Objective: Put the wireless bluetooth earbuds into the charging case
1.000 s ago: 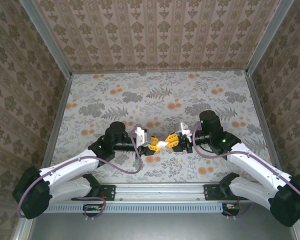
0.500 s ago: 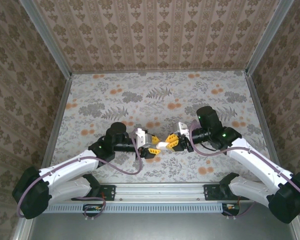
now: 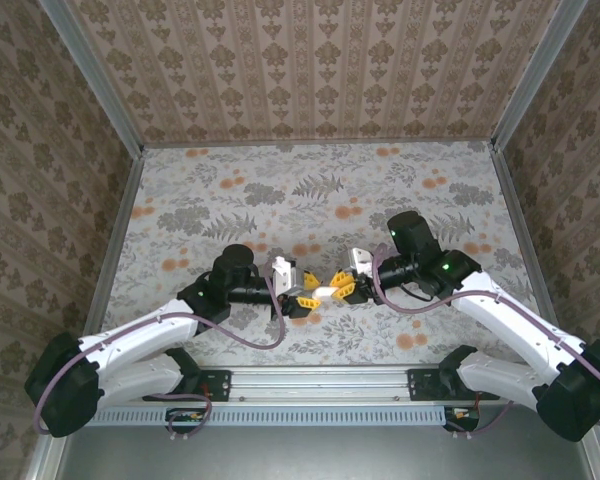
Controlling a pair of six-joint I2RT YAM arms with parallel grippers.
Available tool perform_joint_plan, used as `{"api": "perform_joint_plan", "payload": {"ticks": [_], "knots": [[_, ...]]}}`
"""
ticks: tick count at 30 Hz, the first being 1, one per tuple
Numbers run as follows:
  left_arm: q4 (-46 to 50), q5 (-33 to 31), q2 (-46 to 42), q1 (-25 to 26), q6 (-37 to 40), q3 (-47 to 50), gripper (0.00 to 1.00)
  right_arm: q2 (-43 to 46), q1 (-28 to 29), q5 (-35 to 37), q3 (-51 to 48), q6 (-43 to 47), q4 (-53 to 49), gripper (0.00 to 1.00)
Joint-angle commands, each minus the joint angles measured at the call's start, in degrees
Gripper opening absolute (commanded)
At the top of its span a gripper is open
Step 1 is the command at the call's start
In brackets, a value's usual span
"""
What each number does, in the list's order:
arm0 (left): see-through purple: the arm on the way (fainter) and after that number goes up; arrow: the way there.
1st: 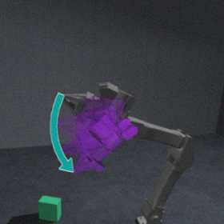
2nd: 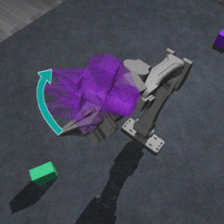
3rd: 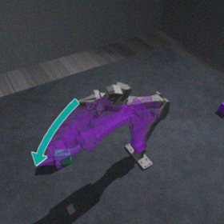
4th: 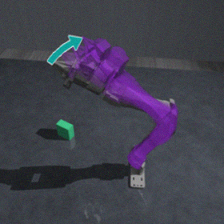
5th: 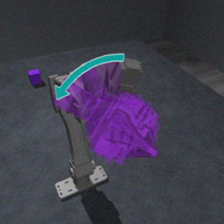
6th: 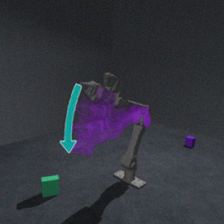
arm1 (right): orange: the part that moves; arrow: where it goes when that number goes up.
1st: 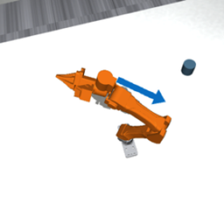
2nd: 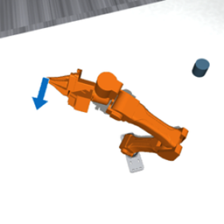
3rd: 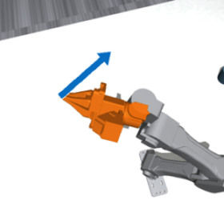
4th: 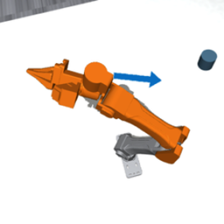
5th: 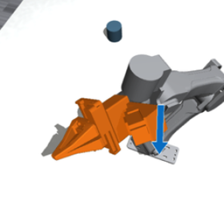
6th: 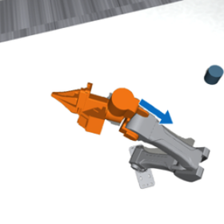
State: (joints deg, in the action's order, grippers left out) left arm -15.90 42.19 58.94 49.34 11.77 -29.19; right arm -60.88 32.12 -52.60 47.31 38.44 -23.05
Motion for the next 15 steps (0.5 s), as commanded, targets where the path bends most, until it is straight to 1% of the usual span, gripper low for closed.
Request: {"api": "perform_joint_plan", "payload": {"ticks": [1, 4, 13, 15], "knots": [[-0.87, 0.62, 0.52, 0.48, 0.33, -1.7, 0.38, -0.6, 0.62, 0.39, 1.69, 1.47, -1.0, 0.12], [-0.87, 0.85, 0.82, 0.47, 0.21, -1.8, 0.35, -0.9, 0.88, 0.56, 1.81, 1.46, -0.62, 0.11], [-0.96, 0.73, 0.65, 0.59, 0.13, -2.01, 0.35, -1.59, 1.27, 1.33, 1.92, 1.65, -0.55, 0.11], [-0.84, 0.78, 0.65, 0.63, 0.16, -2.09, 0.32, -1.65, 1.28, 1.53, 1.94, 1.64, -0.42, 0.11]]}}
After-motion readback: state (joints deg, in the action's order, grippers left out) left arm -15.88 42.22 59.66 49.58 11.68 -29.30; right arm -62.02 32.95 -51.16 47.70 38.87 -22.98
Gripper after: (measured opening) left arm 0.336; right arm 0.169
